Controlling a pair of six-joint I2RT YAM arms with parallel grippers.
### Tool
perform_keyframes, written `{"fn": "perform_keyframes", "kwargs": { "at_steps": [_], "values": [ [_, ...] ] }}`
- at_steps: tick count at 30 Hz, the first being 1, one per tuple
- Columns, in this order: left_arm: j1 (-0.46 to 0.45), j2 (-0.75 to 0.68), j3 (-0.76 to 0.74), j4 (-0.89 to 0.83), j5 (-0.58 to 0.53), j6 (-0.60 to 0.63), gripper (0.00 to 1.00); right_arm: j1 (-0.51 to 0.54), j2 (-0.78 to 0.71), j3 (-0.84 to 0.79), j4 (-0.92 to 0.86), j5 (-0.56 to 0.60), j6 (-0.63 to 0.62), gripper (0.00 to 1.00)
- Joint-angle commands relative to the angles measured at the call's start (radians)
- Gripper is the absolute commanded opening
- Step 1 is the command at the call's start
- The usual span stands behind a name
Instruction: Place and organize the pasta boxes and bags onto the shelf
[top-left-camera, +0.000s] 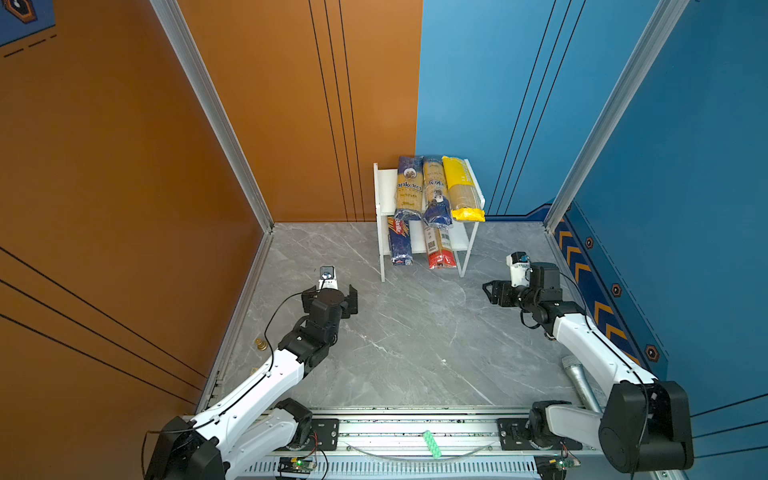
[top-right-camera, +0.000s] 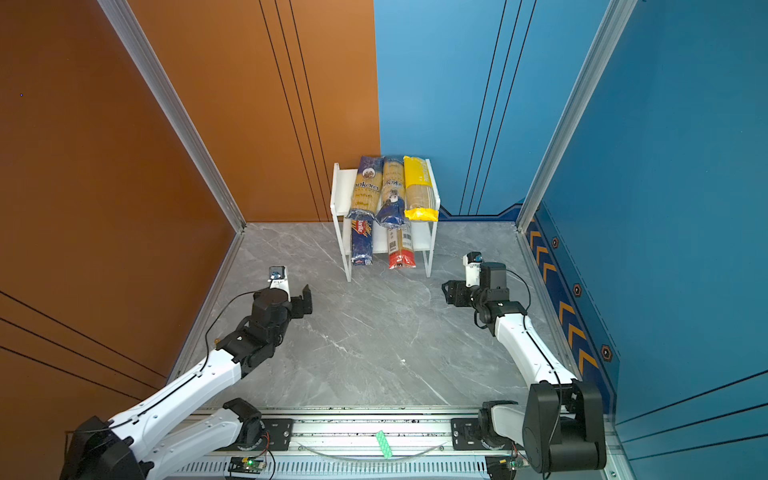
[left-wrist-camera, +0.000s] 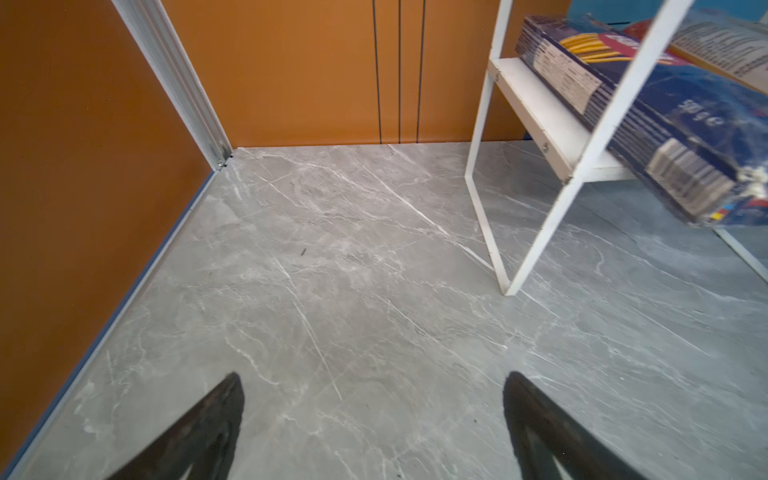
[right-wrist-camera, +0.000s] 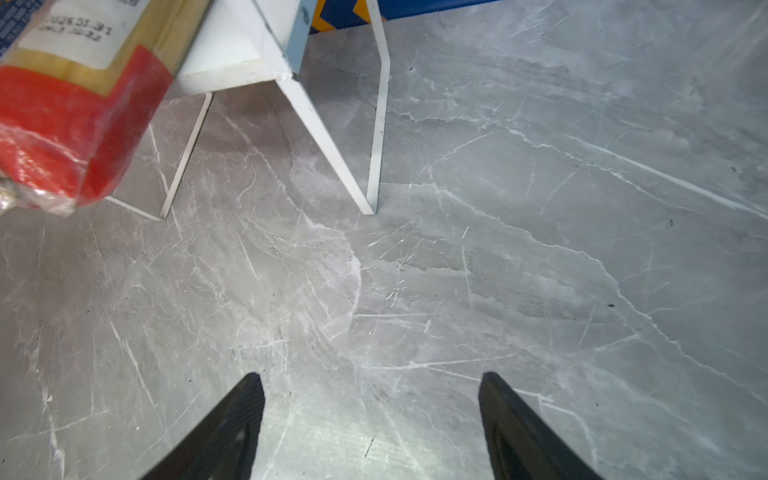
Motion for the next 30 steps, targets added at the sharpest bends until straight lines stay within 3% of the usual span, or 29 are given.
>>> {"fn": "perform_keyframes", "kwargs": {
  "at_steps": [1,5,11,15,30],
  "values": [
    [0.087,-0.019,-0.042,0.069,0.052,0.089,0.98,-0.042,-0.010,-0.054,0.142,-0.029,0.015,0.80],
    [0.249,-0.005,-0.101,0.153,0.189,0.101,0.98,-0.073,0.003,-0.095,0.217,-0.007,0.013,0.80],
    [0.381,0.121,-0.189,0.391,0.265,0.108,0.98,-0.094,0.028,-0.144,0.349,0.047,-0.015,0.81],
    [0.405,0.206,-0.221,0.520,0.328,0.162,0.98,-0.119,0.049,-0.190,0.479,0.051,-0.009,0.82],
    [0.415,0.368,-0.215,0.664,0.367,0.212,0.98,-0.141,0.175,-0.323,0.840,0.071,0.023,0.83]
  ]
}}
